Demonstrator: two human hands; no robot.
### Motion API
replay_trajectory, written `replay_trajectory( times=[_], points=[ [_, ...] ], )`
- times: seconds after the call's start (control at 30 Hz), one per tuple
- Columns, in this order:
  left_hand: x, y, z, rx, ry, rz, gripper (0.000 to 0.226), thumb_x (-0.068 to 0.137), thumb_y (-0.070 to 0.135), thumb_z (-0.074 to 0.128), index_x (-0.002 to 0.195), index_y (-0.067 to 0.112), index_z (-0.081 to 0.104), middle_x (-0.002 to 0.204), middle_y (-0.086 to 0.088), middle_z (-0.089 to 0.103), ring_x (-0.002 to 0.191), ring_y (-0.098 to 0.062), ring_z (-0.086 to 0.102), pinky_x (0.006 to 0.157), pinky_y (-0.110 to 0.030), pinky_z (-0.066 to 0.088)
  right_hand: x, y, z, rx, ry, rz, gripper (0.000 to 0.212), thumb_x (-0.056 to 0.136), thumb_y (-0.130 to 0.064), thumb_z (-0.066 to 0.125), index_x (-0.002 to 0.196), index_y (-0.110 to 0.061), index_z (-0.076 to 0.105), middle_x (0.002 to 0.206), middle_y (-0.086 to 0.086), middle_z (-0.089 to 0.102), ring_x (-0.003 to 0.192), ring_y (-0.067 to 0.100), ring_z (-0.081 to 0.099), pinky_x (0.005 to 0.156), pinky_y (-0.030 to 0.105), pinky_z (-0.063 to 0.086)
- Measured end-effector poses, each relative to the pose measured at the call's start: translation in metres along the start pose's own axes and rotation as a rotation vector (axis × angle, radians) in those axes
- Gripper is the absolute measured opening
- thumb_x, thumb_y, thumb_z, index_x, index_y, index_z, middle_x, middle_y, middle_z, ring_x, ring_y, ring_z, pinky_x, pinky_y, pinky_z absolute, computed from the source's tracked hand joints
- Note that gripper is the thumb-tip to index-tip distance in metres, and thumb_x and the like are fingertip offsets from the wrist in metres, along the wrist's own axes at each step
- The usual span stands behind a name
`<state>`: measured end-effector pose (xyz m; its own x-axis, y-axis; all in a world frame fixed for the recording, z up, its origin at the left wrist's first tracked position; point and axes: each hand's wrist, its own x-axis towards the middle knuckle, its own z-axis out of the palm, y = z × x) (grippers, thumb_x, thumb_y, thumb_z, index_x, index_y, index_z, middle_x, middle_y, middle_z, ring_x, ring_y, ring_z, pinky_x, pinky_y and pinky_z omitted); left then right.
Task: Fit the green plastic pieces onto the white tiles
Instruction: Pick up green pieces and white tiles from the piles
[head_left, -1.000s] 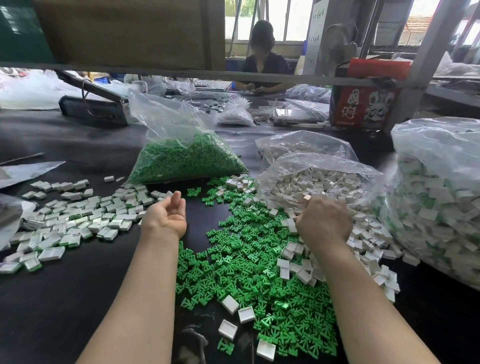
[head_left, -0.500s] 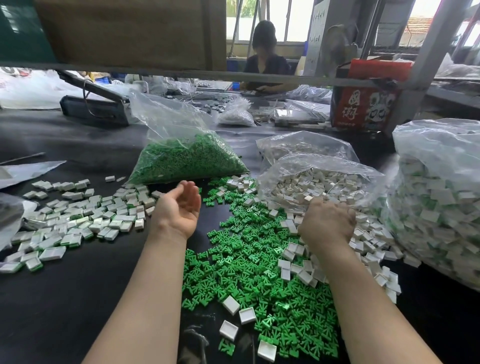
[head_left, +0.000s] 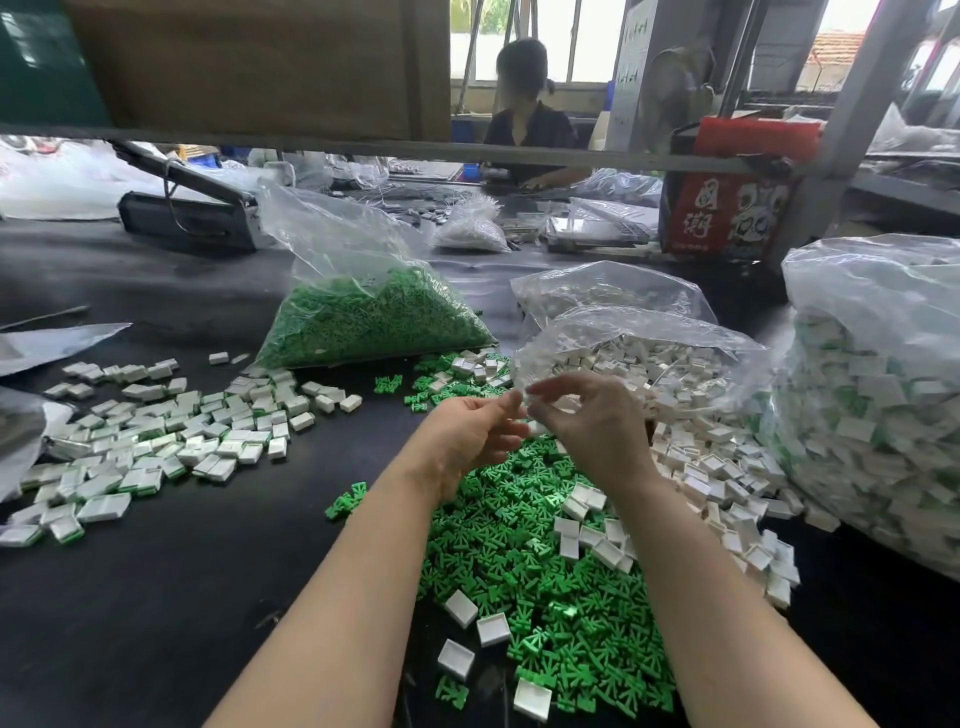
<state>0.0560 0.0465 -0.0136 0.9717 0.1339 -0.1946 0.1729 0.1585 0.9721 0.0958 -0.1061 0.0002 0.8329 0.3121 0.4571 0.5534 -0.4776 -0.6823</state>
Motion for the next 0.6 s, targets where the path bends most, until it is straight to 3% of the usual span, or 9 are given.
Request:
replay_trajectory(
  times=[0.07,0.13,0.23,0.3,0.37,0.47,0.6],
  points=[
    [-0.002,0.0,0.002,-0.032,0.018,0.035,0.028,0.066,0.041,0.075,0.074,0.015,0.075,0.076,-0.004,0.075,0.058,-0.007,0.065,0.05,-0.018,0.051,0.0,-0.003,0.003,0.005,-0.014,-0.019,0.014,0.083,-0.023,0.077,0.097,-0.022,0.076,0.093,-0.007,0.075,0.089,0.012,0.068,0.089,0.04,0.052],
    [-0.002,0.0,0.002,-0.093,0.047,0.078,0.024,0.061,0.035,0.079,0.072,0.014,0.075,0.073,-0.003,0.074,0.059,-0.009,0.066,0.052,-0.019,0.052,0.0,-0.004,0.004,0.03,-0.033,-0.036,0.018,0.083,-0.02,0.077,0.101,-0.022,0.075,0.094,-0.007,0.074,0.089,0.011,0.068,0.088,0.033,0.052],
    [-0.002,0.002,-0.003,-0.13,0.065,0.121,0.028,0.066,0.021,0.079,0.09,0.01,0.071,0.077,-0.006,0.075,0.069,-0.014,0.07,0.058,-0.022,0.056,0.002,0.0,0.004,0.11,-0.08,0.034,0.02,0.087,-0.014,0.07,0.107,-0.02,0.07,0.095,-0.004,0.072,0.077,0.014,0.069,0.069,0.025,0.056],
    [-0.002,0.002,-0.005,-0.134,0.084,0.144,0.022,0.077,0.008,0.076,0.098,0.008,0.068,0.08,-0.008,0.075,0.071,-0.016,0.071,0.062,-0.025,0.058,0.001,0.006,0.005,-0.002,-0.13,0.076,0.014,0.09,-0.015,0.067,0.103,-0.019,0.071,0.093,-0.002,0.072,0.069,0.01,0.066,0.061,0.021,0.055],
    [-0.003,0.001,-0.006,-0.104,0.099,0.184,0.02,0.083,0.002,0.071,0.102,0.007,0.068,0.083,-0.008,0.075,0.073,-0.017,0.072,0.064,-0.025,0.058,0.001,0.013,0.009,-0.193,-0.25,0.092,0.01,0.09,-0.022,0.068,0.099,-0.022,0.073,0.094,-0.003,0.073,0.069,0.004,0.063,0.067,0.021,0.056],
    [-0.004,0.003,-0.005,-0.086,0.084,0.253,0.019,0.083,0.001,0.07,0.099,0.011,0.073,0.086,-0.006,0.075,0.077,-0.015,0.071,0.064,-0.022,0.056,-0.001,0.015,0.014,-0.404,-0.413,0.112,0.014,0.087,-0.035,0.071,0.1,-0.031,0.073,0.1,-0.007,0.073,0.09,0.011,0.066,0.087,0.035,0.057],
    [-0.006,0.006,-0.002,-0.062,0.07,0.328,0.018,0.081,0.003,0.074,0.086,0.02,0.078,0.09,0.0,0.076,0.08,-0.011,0.067,0.067,-0.019,0.053,0.0,0.013,0.016,-0.508,-0.404,0.087,0.011,0.088,-0.036,0.068,0.096,-0.03,0.074,0.097,-0.01,0.072,0.097,0.014,0.063,0.091,0.039,0.053]
  ],
)
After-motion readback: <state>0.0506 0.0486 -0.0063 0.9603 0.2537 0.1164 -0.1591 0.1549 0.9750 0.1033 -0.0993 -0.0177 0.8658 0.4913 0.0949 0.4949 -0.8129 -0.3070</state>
